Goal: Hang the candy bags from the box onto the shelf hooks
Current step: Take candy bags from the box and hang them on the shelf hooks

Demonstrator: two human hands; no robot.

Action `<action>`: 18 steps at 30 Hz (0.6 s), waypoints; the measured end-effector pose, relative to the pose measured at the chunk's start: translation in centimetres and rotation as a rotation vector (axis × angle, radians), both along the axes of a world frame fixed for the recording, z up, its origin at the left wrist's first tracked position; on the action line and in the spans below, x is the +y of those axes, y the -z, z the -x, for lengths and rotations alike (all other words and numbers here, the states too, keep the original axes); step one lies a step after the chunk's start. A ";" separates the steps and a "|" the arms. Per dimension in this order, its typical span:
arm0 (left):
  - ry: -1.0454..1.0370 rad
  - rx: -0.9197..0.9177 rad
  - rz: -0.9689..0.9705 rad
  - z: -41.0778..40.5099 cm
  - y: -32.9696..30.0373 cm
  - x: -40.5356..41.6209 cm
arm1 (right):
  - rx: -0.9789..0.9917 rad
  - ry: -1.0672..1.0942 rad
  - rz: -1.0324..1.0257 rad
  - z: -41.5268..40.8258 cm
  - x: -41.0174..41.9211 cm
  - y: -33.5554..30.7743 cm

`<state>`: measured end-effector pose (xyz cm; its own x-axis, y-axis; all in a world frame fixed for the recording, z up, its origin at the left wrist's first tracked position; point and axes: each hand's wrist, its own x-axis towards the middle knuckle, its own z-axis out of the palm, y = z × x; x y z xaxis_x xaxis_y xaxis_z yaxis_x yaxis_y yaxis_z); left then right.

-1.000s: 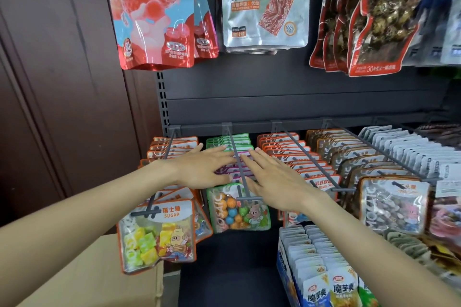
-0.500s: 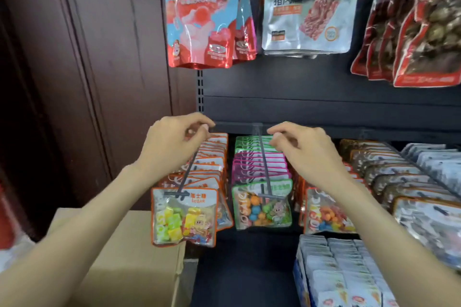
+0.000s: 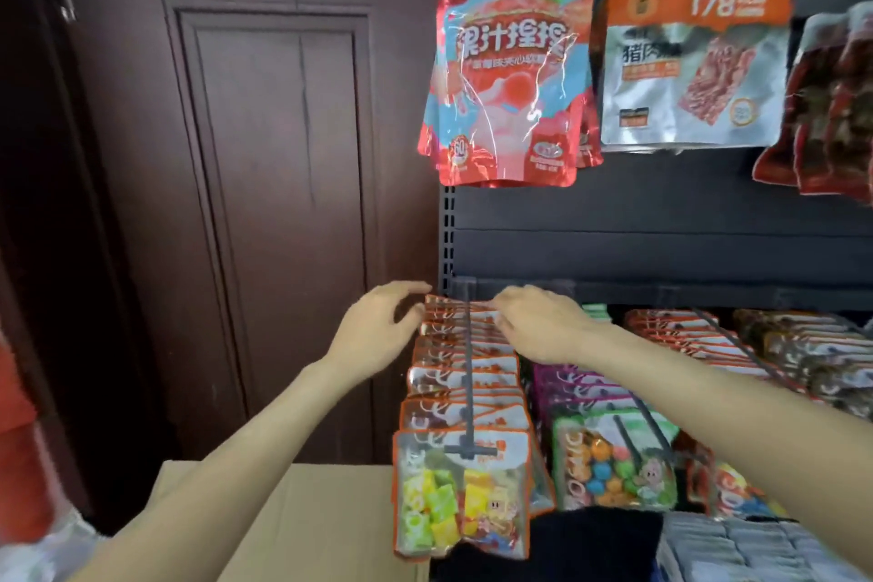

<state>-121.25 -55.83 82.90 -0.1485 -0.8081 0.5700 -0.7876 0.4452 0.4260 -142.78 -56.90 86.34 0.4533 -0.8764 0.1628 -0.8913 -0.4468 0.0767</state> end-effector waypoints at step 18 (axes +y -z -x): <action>0.150 -0.423 -0.477 1.6 1.8 -7.5 | 0.057 0.269 -0.374 -3.1 -3.6 2.7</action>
